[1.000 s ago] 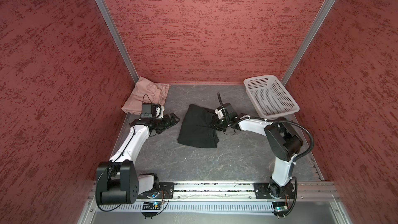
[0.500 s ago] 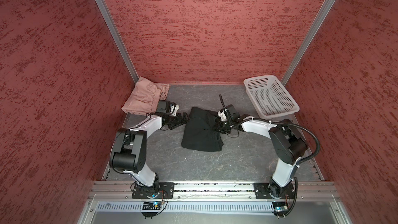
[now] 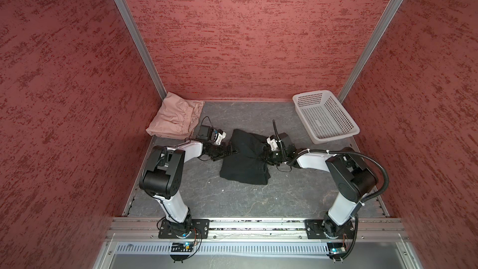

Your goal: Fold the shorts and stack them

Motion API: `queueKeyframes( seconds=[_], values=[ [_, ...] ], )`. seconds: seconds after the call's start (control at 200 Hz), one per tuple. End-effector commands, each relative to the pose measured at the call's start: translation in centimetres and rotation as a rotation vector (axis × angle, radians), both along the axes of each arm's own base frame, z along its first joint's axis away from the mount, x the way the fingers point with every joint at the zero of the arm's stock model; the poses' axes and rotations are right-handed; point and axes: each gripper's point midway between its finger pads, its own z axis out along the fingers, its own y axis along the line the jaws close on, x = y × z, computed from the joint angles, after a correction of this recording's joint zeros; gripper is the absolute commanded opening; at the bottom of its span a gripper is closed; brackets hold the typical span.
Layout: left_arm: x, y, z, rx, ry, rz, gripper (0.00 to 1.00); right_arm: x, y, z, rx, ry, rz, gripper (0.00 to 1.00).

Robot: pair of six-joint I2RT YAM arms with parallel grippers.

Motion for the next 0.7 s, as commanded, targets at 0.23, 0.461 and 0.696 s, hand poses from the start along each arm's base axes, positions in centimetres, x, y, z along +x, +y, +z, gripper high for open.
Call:
queueKeyframes(
  seconds=[0.23,0.461,0.696],
  values=[
    [-1.5,-2.9,-1.7,-0.115,0.01,-0.105,0.99,-0.4,-0.4,1.5,0.092,-0.048,-0.023,0.03],
    [-1.2,-2.9,-1.3,-0.165,0.005,-0.115,0.72,-0.8,-1.2,0.2,0.079,-0.021,-0.037,0.02],
    [-0.3,-3.3,1.7,-0.188,-0.044,-0.119,0.0,-1.0,-2.0,-0.8,0.064,-0.009,-0.055,0.02]
  ],
)
